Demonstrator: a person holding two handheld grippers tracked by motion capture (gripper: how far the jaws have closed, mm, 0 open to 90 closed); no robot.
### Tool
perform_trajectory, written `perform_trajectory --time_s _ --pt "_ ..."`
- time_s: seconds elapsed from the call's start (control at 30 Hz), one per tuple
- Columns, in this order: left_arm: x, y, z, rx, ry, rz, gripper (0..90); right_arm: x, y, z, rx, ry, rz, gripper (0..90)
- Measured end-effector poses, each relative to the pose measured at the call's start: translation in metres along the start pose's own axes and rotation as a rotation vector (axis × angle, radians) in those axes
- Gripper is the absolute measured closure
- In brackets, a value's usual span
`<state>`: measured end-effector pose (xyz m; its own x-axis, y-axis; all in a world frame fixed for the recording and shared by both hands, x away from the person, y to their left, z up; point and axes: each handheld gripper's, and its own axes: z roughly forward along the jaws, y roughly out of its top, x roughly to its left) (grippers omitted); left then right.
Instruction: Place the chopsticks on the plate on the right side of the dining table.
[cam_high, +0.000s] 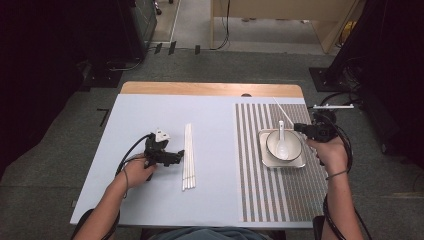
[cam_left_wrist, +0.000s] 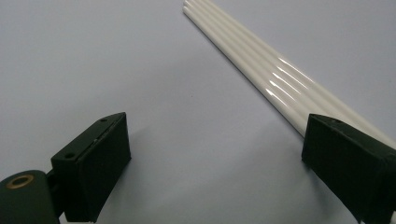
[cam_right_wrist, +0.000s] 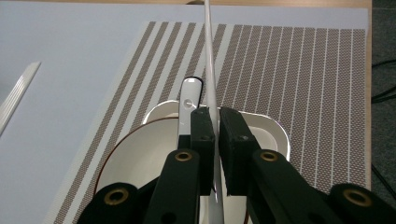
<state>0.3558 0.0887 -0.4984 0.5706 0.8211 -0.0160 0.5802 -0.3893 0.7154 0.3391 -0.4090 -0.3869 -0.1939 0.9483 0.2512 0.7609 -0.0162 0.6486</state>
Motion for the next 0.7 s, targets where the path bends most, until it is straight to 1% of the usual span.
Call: perform_trajectory --time_s 0.13,0.17,0.2,0.23,0.33,0.43,0.53,0.7 --pt "0.0 0.0 0.0 0.001 0.0 0.0 7.9 -0.007 -0.003 0.001 0.003 -0.01 0.005 85.2" --pt "0.0 0.0 0.0 0.001 0.0 0.001 7.8 -0.009 -0.004 0.002 -0.002 -0.011 -0.007 85.2" --pt "0.0 0.0 0.0 0.001 0.0 0.001 7.8 -0.009 -0.004 0.002 -0.002 -0.011 -0.007 85.2" --pt "0.0 0.0 0.0 0.001 0.001 0.001 7.8 -0.011 -0.005 0.005 -0.005 -0.015 -0.026 85.2" --pt "0.0 0.0 0.0 0.001 0.0 0.001 7.8 -0.014 -0.006 0.008 0.008 -0.029 -0.05 85.2" --pt "0.0 0.0 0.0 0.002 0.001 0.001 7.8 -0.019 -0.007 0.01 0.009 -0.029 -0.033 85.2" --pt "0.0 0.0 0.0 0.002 0.0 0.001 7.8 -0.024 -0.009 0.01 0.003 -0.023 -0.03 85.2" --pt "0.0 0.0 0.0 0.003 0.001 0.002 7.8 -0.03 -0.012 0.016 0.016 -0.023 -0.029 85.2"
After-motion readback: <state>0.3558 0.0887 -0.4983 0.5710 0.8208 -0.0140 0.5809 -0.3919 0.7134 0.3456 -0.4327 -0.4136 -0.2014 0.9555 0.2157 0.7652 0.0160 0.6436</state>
